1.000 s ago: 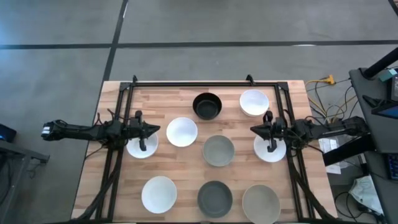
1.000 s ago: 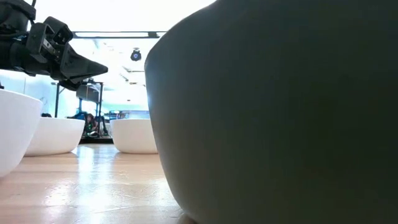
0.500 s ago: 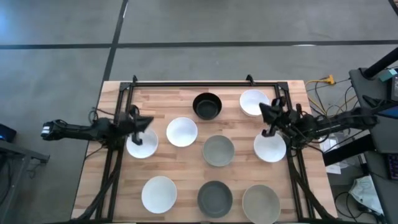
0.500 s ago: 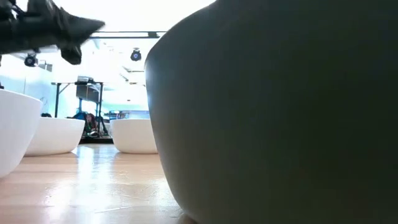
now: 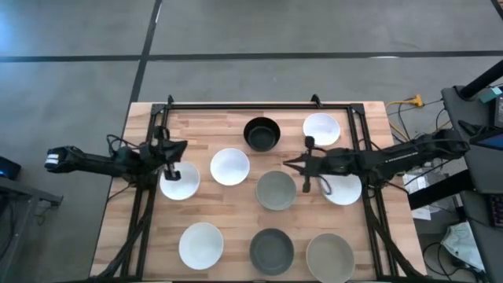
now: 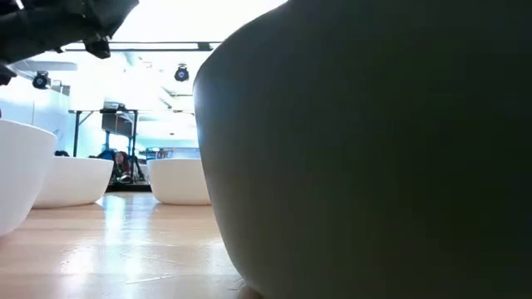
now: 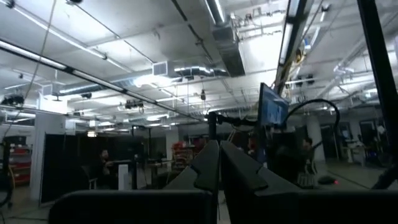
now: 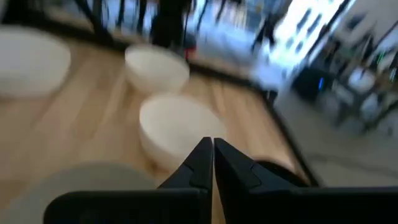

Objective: Nest bowls inside each other
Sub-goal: Stack the white bowl on top of the light gray bowl

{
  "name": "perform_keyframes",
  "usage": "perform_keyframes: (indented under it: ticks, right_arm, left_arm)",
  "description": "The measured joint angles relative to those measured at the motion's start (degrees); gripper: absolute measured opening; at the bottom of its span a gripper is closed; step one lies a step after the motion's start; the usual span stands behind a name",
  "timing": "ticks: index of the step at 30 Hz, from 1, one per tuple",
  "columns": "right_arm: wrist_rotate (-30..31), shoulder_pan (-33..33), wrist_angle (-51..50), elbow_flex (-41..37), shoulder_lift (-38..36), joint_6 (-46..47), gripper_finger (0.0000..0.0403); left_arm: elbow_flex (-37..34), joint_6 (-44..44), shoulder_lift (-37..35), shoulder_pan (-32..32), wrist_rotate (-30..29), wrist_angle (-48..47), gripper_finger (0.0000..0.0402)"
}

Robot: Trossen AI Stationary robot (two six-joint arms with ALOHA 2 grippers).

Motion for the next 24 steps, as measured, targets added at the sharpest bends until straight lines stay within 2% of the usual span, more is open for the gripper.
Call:
perform_keyframes:
  ticks: [3, 5, 8, 12, 17, 20, 24]
  right_arm:
    - [0.3, -0.6, -17.2, 7.2, 1.6, 3.7, 0.0009]
    - [0.4, -1.1, -29.6, 12.5, 2.6, 7.3, 0.0009]
    - [0.4, -1.7, -45.9, 19.4, 3.8, 15.3, 0.0011]
    - [0.4, -1.7, -61.4, 26.1, 4.8, 23.3, 0.0034]
    - [-1.1, -1.7, -74.9, 30.5, 4.8, 32.4, 0.0096]
    - [-6.8, -1.7, -81.1, 31.1, 4.5, 39.9, 0.0134]
    - [-14.5, -0.1, -82.4, 27.5, 2.9, 49.4, 0.0163]
  left_arm:
    - [2.8, -0.1, 4.1, 0.0, 1.0, -0.1, 0.0]
    - [5.9, -0.8, 7.7, 0.0, 2.5, -4.5, 0.0]
    - [11.6, -1.5, 12.2, 0.0, 3.0, -19.7, 0.0]
    - [19.3, -1.6, 18.6, 0.0, 3.0, -38.7, 0.0]
    - [24.2, -1.1, 25.7, 0.0, 2.9, -37.4, 0.0]
    - [26.3, 2.0, 28.6, 0.0, 2.8, -35.9, 0.0]
    - [28.5, 8.6, 30.3, 0.0, 2.8, -35.1, 0.0]
